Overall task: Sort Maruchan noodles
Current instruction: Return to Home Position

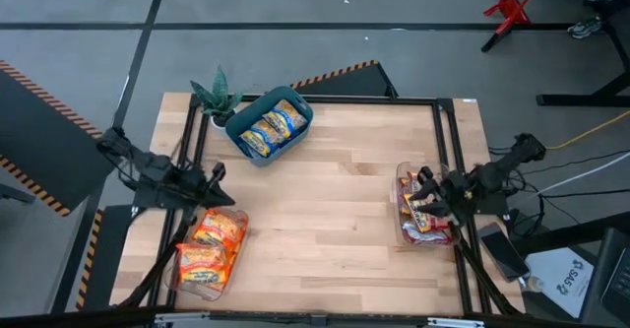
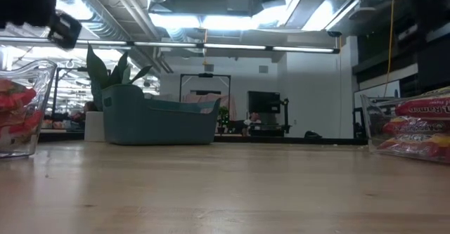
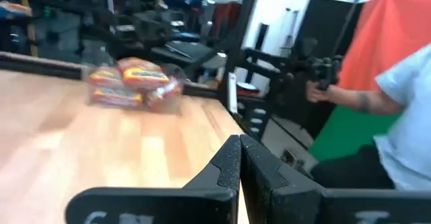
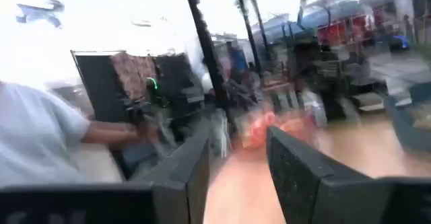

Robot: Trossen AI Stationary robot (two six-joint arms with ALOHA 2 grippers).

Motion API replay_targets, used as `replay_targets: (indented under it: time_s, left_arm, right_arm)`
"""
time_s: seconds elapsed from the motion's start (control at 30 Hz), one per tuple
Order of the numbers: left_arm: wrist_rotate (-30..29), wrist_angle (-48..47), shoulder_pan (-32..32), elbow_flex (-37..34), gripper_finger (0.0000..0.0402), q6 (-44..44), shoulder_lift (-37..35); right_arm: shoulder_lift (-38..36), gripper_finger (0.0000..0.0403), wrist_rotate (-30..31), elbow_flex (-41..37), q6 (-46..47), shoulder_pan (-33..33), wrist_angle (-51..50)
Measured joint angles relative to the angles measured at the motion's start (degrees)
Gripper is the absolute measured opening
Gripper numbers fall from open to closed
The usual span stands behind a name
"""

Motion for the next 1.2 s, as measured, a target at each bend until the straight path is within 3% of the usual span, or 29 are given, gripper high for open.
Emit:
replay_targets:
  time_s: [0.13,0.37,1.2]
  left_arm:
    - [2.05,8.66,-0.01,-5.54,0.0,-1.38,-0.01]
    - [-3.94,7.68,-0.01,-5.49,0.0,-6.58,0.45]
    - [-3.81,6.64,-0.01,-5.49,0.0,-8.55,0.63]
  right_arm:
    - [0.47,0.0134,2.64,-0.07,1.62,0.02,-0.54]
    - [0.52,0.0134,3.36,-0.07,1.37,0.02,-3.66]
    - [0.57,0.0134,3.31,-0.05,1.32,0.02,-9.59]
